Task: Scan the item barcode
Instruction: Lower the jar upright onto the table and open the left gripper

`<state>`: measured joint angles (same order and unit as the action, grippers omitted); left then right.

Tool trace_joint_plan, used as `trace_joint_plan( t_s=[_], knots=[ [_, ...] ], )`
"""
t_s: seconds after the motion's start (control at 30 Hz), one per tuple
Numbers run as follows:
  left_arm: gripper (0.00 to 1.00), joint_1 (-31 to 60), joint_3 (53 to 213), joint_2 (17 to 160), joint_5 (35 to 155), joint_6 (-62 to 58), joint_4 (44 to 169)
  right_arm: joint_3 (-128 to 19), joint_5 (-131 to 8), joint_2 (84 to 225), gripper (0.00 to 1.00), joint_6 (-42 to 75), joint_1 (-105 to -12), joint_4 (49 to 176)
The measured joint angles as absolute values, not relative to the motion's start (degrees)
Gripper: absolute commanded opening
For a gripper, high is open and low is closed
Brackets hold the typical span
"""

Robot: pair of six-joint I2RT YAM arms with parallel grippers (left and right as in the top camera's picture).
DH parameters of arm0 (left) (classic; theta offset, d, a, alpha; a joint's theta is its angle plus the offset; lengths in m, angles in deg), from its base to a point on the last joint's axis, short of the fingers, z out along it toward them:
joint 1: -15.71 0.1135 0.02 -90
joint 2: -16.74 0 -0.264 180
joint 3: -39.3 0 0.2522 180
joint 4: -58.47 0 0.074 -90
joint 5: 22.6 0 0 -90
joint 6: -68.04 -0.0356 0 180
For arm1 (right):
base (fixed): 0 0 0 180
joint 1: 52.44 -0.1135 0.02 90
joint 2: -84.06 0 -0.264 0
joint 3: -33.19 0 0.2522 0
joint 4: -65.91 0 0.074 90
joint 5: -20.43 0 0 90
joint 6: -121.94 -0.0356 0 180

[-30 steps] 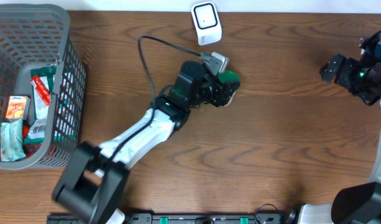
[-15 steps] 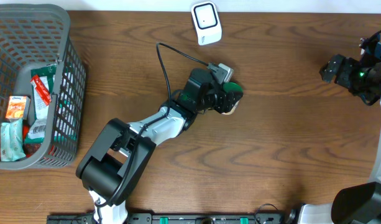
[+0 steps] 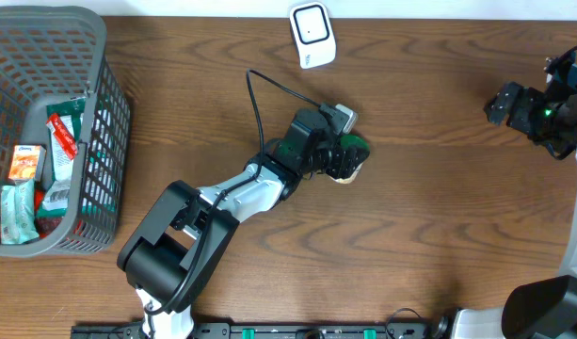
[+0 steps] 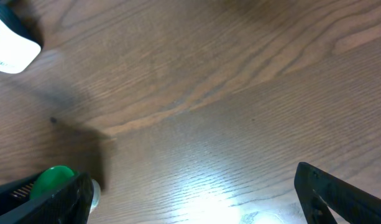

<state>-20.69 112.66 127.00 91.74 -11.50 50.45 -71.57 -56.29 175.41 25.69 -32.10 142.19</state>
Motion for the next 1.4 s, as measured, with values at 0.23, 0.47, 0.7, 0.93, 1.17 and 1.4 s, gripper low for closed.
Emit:
trace_joint_plan(
  t_s=[0.23, 0.47, 0.7, 0.93, 1.17, 1.4],
  knots=[
    [0.67, -20.7, 112.7, 127.0, 93.3, -11.5, 51.9, -71.6, -56.3, 175.4, 0.99, 25.7, -32.1, 142.2],
    [0.72, -20.7, 112.7, 126.8, 94.3, -11.5, 52.8, -71.6, -56.3, 175.4, 0.99, 25.7, -32.1, 142.2],
    [0.75, -20.7, 112.7, 125.0, 94.3, -11.5, 56.3, -71.6, -56.3, 175.4, 0.99, 25.7, -32.1, 142.2],
    [0.82, -20.7, 112.7, 123.0, 94.5, -11.5, 59.5, -71.6, -56.3, 175.4, 0.99, 25.7, -32.1, 142.2],
    [0.82, -20.7, 112.7, 118.2, 94.5, -11.5, 64.7, -71.6, -56.3, 175.4, 0.99, 25.7, -32.1, 142.2],
    [0.82, -20.7, 112.7, 107.3, 89.4, -11.4, 74.2, -71.6, -56.3, 175.4, 0.99, 25.7, -32.1, 142.2]
  ],
)
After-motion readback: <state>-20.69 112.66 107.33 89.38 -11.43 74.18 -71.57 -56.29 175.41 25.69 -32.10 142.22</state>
